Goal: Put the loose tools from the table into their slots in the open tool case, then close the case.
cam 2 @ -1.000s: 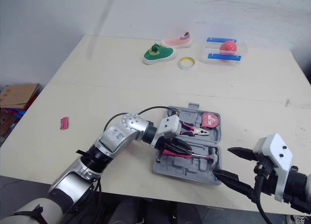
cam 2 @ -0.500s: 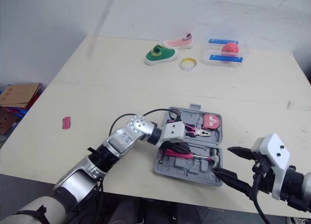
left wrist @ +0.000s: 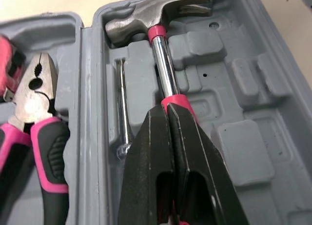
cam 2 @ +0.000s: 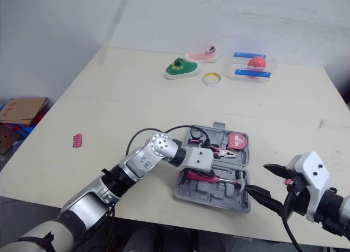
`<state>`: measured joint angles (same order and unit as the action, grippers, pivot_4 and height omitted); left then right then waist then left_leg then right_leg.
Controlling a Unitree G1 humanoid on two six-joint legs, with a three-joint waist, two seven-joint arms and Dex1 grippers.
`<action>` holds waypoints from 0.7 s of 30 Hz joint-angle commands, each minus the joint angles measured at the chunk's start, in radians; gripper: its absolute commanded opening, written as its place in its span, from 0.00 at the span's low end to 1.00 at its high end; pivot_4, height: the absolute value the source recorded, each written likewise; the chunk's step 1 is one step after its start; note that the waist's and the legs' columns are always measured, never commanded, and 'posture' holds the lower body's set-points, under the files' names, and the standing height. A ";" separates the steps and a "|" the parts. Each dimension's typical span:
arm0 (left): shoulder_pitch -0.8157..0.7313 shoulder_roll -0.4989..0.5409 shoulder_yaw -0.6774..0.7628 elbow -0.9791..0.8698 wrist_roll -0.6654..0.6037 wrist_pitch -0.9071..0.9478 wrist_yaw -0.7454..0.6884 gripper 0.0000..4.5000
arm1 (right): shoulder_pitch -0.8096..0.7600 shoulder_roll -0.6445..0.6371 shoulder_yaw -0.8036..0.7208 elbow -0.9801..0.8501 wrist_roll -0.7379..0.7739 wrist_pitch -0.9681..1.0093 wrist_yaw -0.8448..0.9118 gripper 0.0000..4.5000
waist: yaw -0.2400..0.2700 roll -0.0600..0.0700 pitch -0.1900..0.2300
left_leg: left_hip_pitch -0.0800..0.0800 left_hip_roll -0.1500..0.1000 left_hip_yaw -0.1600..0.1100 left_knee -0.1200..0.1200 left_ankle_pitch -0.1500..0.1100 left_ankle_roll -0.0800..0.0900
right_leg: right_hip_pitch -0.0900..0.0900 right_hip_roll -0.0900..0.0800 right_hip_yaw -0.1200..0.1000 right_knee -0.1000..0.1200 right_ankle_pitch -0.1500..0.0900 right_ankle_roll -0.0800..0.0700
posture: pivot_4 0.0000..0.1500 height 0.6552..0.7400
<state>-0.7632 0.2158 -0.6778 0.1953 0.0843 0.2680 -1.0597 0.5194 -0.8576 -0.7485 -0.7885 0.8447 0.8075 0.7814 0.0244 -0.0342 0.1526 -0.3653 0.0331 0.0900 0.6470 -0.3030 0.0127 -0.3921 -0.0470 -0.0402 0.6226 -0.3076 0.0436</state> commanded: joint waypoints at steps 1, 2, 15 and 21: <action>0.036 -0.028 -0.033 0.127 0.021 0.048 -0.016 0.01 | 0.018 0.017 -0.014 -0.029 -0.003 -0.018 0.001 1.00 | 0.003 0.001 -0.001 | 0.000 0.000 -0.001 0.000 0.000 0.000 | 0.000 -0.001 -0.001 0.000 0.000 0.000 | 1.00 0.89; 0.028 -0.032 -0.020 0.136 0.016 0.062 -0.020 0.01 | 0.018 0.020 -0.016 -0.029 -0.001 -0.017 -0.002 1.00 | 0.004 0.002 -0.001 | 0.000 -0.001 -0.001 0.000 0.000 0.001 | 0.000 -0.001 -0.001 0.000 0.000 0.000 | 1.00 0.89; 0.088 0.024 -0.144 0.136 0.139 -0.082 -0.068 0.01 | 0.020 0.026 -0.007 -0.033 0.010 -0.014 -0.013 1.00 | -0.001 0.002 -0.001 | -0.001 0.001 -0.002 -0.002 -0.003 0.000 | -0.001 -0.001 -0.005 0.000 -0.003 -0.002 | 1.00 0.89; 0.121 0.021 -0.160 0.164 0.197 -0.098 -0.032 0.01 | 0.013 0.029 0.005 -0.039 0.016 -0.008 -0.025 1.00 | -0.001 0.000 -0.017 | -0.001 0.001 -0.003 -0.002 -0.007 0.000 | 0.000 -0.001 -0.006 0.000 -0.006 -0.001 | 1.00 0.89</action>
<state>-0.7312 0.1988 -0.6844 0.2379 0.1657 0.1191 -1.0517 0.5352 -0.8289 -0.7320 -0.7990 0.8472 0.8073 0.7590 0.0239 -0.0343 0.1355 -0.3644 0.0344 0.0864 0.6456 -0.3117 0.0123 -0.3906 -0.0486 -0.0466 0.6223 -0.3156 0.0419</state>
